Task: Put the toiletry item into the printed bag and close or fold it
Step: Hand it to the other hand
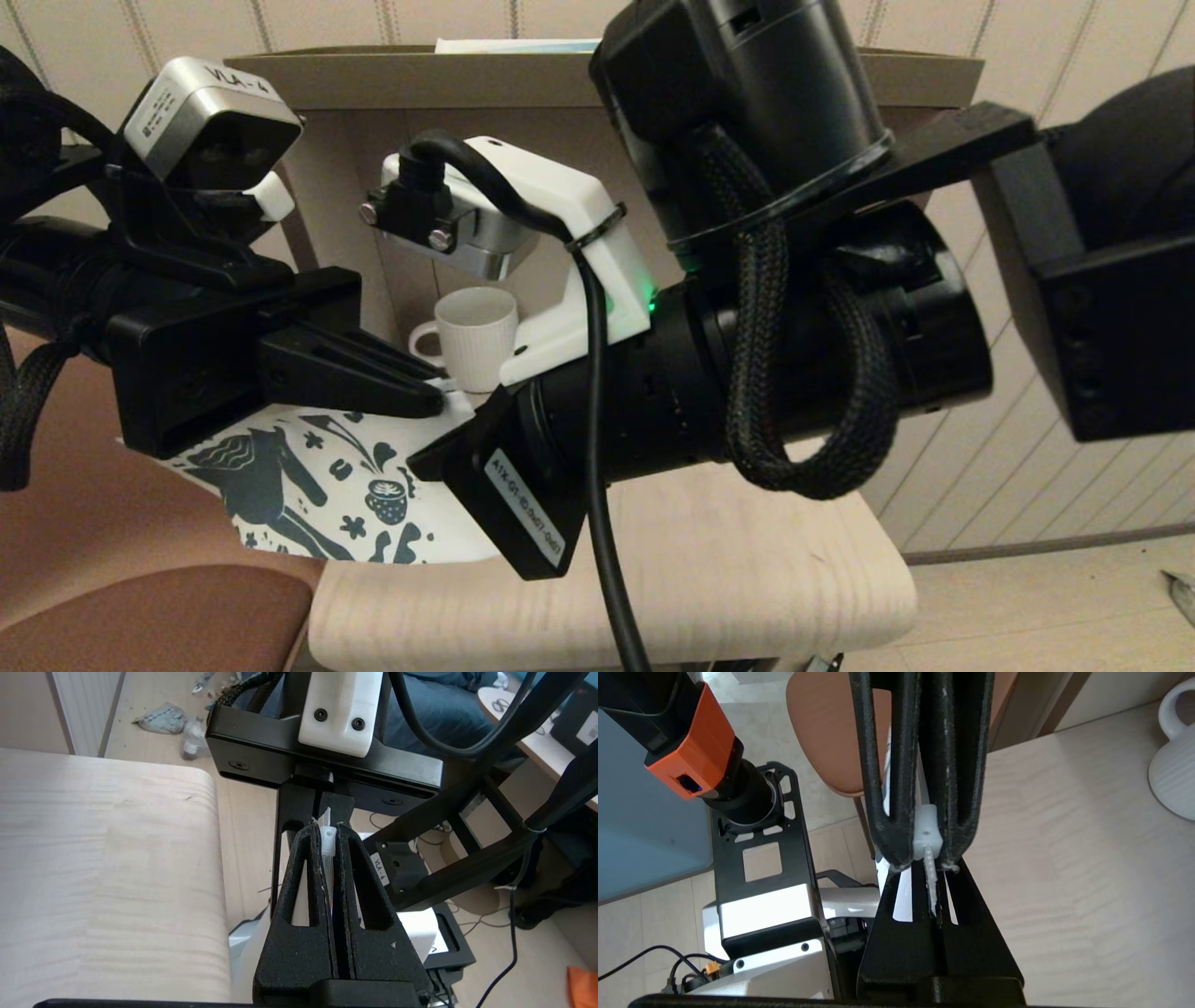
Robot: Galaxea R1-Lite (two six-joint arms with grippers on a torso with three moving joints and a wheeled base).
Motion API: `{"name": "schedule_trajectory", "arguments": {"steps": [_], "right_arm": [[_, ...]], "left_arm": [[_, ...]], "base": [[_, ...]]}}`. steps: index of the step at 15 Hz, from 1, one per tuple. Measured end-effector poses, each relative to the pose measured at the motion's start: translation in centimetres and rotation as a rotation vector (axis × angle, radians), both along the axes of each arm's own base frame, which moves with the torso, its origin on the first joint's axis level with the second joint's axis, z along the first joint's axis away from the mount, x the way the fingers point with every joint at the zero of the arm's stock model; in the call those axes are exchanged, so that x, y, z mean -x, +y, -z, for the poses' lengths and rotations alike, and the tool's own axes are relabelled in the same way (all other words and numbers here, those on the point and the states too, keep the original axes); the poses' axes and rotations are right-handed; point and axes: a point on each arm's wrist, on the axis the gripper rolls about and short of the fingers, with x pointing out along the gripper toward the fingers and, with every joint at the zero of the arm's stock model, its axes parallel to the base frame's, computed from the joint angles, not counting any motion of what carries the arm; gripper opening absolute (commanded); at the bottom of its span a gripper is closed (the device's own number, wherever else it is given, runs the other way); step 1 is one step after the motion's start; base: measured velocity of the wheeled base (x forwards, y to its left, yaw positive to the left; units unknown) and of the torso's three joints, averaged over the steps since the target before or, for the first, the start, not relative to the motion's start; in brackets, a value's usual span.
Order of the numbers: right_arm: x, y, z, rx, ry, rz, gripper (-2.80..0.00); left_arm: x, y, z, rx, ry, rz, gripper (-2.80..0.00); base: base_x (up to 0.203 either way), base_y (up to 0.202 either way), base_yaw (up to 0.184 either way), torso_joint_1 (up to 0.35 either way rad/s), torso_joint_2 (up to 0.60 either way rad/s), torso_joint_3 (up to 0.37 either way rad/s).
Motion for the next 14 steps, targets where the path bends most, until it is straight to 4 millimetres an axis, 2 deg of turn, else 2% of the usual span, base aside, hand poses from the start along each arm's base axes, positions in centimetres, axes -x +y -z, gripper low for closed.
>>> {"name": "schedule_trajectory", "arguments": {"steps": [3, 14], "right_arm": [[0.0, -1.2, -0.8, -0.018, -0.012, 0.018, -2.80], [0.7, -5.9, -1.7, -0.025, -0.019, 0.085, -2.80]], "left_arm": [[-0.1, 0.0, 0.2, -0.006, -0.006, -0.001, -2.80], [-0.4, 0.2, 0.3, -0.014, -0.007, -0.016, -2.80]], "base": [[0.000, 0.000, 0.000, 0.000, 0.00, 0.000], [0.000, 0.000, 0.000, 0.000, 0.00, 0.000]]}}
